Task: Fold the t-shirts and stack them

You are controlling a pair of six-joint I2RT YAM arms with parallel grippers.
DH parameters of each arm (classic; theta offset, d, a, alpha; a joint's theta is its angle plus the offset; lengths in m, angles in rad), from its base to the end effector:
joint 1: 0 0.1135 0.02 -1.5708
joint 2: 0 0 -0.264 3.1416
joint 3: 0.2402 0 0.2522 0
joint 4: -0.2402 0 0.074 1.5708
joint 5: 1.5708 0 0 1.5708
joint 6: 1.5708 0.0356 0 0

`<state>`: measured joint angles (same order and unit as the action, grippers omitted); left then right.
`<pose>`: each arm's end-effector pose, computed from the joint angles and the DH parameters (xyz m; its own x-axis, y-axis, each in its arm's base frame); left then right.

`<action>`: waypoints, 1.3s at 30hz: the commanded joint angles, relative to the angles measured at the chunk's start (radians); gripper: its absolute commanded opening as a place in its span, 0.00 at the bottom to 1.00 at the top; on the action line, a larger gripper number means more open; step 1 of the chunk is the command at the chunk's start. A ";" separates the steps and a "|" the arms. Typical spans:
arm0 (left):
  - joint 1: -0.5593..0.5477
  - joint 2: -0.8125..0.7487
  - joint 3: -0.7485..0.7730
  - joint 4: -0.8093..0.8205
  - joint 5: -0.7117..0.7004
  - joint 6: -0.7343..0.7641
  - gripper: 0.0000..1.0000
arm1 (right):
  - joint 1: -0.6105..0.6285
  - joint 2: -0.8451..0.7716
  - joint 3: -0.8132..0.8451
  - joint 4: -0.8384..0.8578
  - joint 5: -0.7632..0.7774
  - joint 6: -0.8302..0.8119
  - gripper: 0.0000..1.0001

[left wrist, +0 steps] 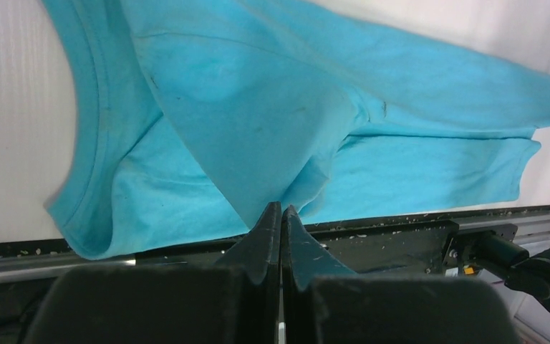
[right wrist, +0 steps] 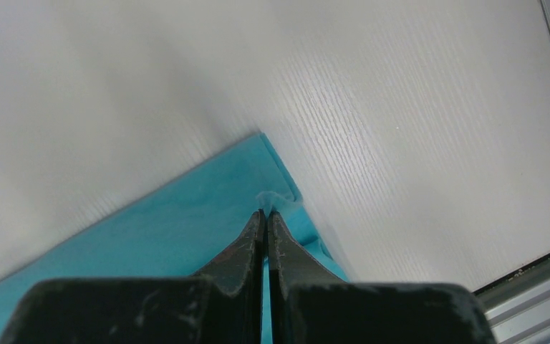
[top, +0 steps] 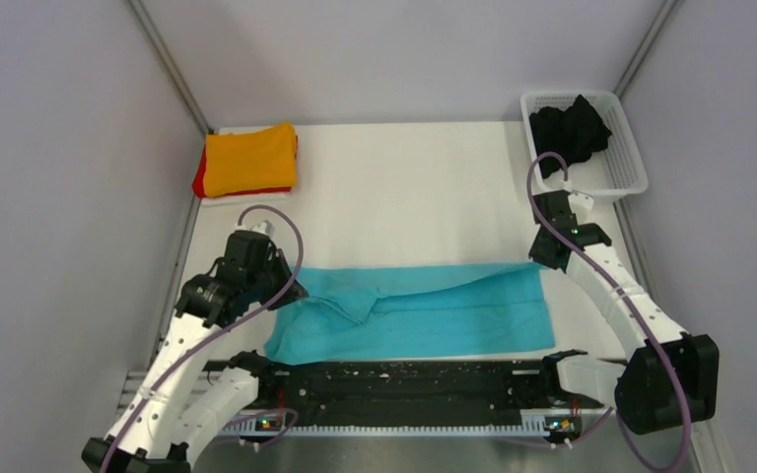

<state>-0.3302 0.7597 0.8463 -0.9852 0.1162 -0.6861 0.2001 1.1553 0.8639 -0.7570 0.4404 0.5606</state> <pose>0.1269 -0.0479 0.2907 -0.8200 -0.3841 -0.4243 -0.1669 0.8696 -0.4647 0.2170 0.0285 0.2501 -0.7041 0.3480 -0.6190 0.4759 0.8782 -0.0476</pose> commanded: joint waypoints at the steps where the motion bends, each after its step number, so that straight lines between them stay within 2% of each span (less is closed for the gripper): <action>1: -0.003 -0.043 -0.041 -0.040 0.005 -0.043 0.00 | 0.007 0.011 0.022 -0.013 0.030 -0.016 0.00; 5: -0.003 -0.084 -0.113 -0.081 0.016 -0.087 0.01 | 0.007 0.019 -0.019 -0.017 0.017 -0.011 0.02; 7: -0.003 -0.089 -0.148 -0.117 0.030 -0.113 0.10 | 0.006 0.023 -0.036 -0.035 0.016 0.003 0.10; 8: -0.003 -0.091 -0.160 -0.146 0.023 -0.127 0.19 | 0.007 0.024 -0.042 -0.046 0.018 0.011 0.17; 11: -0.005 -0.090 -0.165 -0.205 0.012 -0.144 0.48 | 0.007 0.017 -0.052 -0.076 0.035 0.029 0.54; 13: -0.006 -0.098 -0.132 -0.211 0.021 -0.137 0.59 | 0.006 0.007 -0.040 -0.098 0.060 0.036 0.66; 14: -0.005 -0.102 -0.109 -0.207 0.016 -0.131 0.69 | 0.006 0.000 -0.028 -0.100 0.067 0.038 0.70; 15: -0.005 -0.103 -0.090 -0.197 0.007 -0.125 0.92 | 0.007 -0.009 -0.017 -0.097 0.067 0.035 0.74; 16: -0.004 -0.101 -0.074 -0.170 0.005 -0.115 0.98 | 0.007 -0.016 -0.008 -0.088 0.062 0.025 0.79; 18: -0.006 -0.082 -0.068 -0.081 0.020 -0.092 0.99 | 0.007 -0.040 -0.004 -0.034 -0.023 -0.018 0.82; 20: -0.005 -0.042 -0.086 0.041 0.038 -0.087 0.99 | 0.006 -0.069 -0.033 0.082 -0.194 -0.085 0.86; 22: -0.006 0.023 -0.125 0.191 0.063 -0.099 0.99 | 0.006 -0.085 -0.086 0.214 -0.380 -0.126 0.98; 25: -0.005 0.162 -0.174 0.414 0.101 -0.141 0.99 | 0.023 -0.038 -0.137 0.338 -0.591 -0.131 0.99; 27: -0.004 0.279 -0.177 0.508 0.110 -0.165 0.99 | 0.057 0.019 -0.152 0.374 -0.613 -0.125 0.99; 31: 0.000 0.547 -0.132 0.591 0.066 -0.183 0.99 | 0.124 0.146 -0.160 0.415 -0.608 -0.125 0.99; 33: 0.010 0.706 -0.083 0.638 0.107 -0.185 0.99 | 0.130 0.190 -0.157 0.428 -0.607 -0.123 0.99; 36: 0.021 0.888 0.039 0.691 0.138 -0.179 0.99 | 0.132 0.228 -0.149 0.430 -0.603 -0.133 0.99; 39: 0.035 1.074 0.263 0.650 0.088 -0.131 0.99 | 0.132 0.244 -0.157 0.432 -0.602 -0.141 0.99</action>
<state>-0.3084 1.6253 0.9237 -0.4713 0.2680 -0.8669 0.3271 1.3834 0.7021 -0.3779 -0.1448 0.4438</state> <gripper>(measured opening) 0.986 0.985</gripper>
